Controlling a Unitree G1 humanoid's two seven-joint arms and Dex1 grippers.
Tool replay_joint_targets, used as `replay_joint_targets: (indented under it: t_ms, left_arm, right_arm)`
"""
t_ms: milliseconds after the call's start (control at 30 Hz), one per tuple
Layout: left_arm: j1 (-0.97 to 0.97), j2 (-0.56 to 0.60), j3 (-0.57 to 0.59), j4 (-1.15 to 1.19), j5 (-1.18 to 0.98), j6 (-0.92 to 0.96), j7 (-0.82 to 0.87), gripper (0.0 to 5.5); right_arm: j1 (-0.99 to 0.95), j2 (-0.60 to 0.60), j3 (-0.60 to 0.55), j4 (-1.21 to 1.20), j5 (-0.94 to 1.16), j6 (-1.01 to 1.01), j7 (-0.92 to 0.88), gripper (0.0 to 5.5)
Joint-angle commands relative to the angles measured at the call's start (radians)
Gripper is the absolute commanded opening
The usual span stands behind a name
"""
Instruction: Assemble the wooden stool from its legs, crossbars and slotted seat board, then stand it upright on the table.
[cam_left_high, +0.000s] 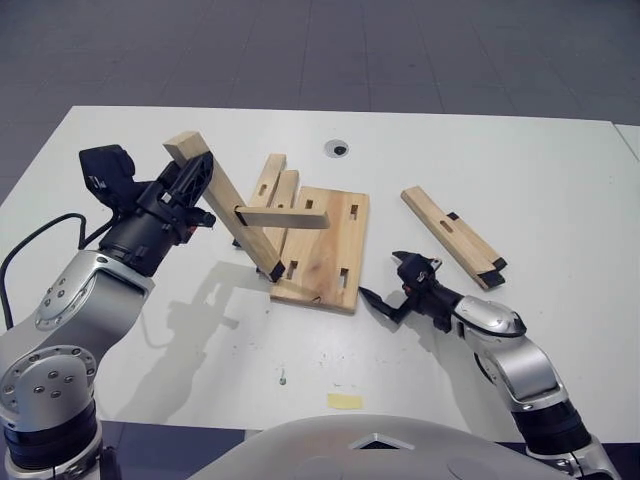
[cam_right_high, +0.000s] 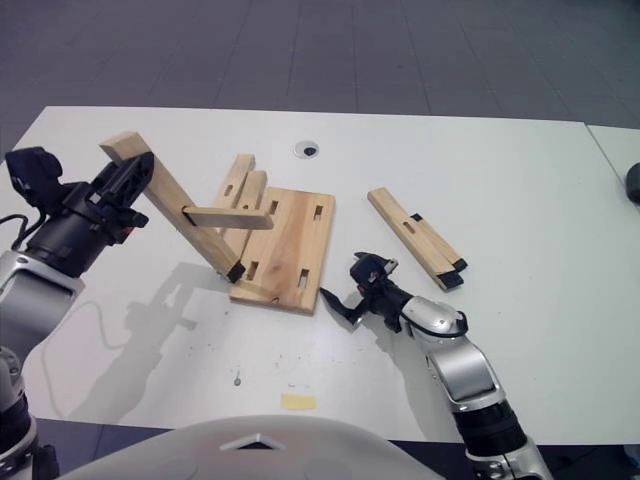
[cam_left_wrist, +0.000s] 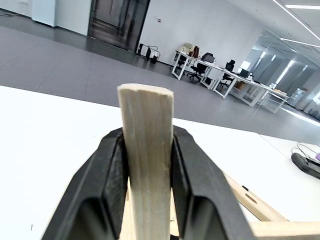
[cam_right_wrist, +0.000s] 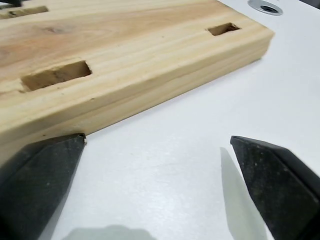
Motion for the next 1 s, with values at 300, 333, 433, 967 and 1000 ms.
replay_joint_targets:
  t_ms: [300,333,433,967,1000]
  left_arm:
    - [0.02,-0.044,-0.034,0.0,0.052,-0.068,-0.04,1.05]
    - [0.029,-0.059,-0.056,0.017,0.093,-0.076,-0.053,1.04]
    - [0.044,-0.091,-0.105,0.049,0.188,-0.096,-0.093,1.04]
    - [-0.026,-0.133,-0.137,0.13,0.359,-0.132,-0.191,1.04]
    - [-0.026,-0.137,-0.139,0.138,0.37,-0.131,-0.194,1.04]
  right_arm:
    - [-0.025,0.022,-0.028,-0.059,0.055,0.009,0.021,5.4]
    - [-0.028,0.024,-0.029,-0.057,0.055,0.008,0.019,5.4]
    - [-0.039,0.029,-0.03,-0.051,0.054,0.004,0.018,5.4]
    - [-0.064,0.046,-0.024,0.012,0.042,-0.049,0.019,5.4]
    - [-0.066,0.047,-0.023,0.016,0.04,-0.054,0.018,5.4]
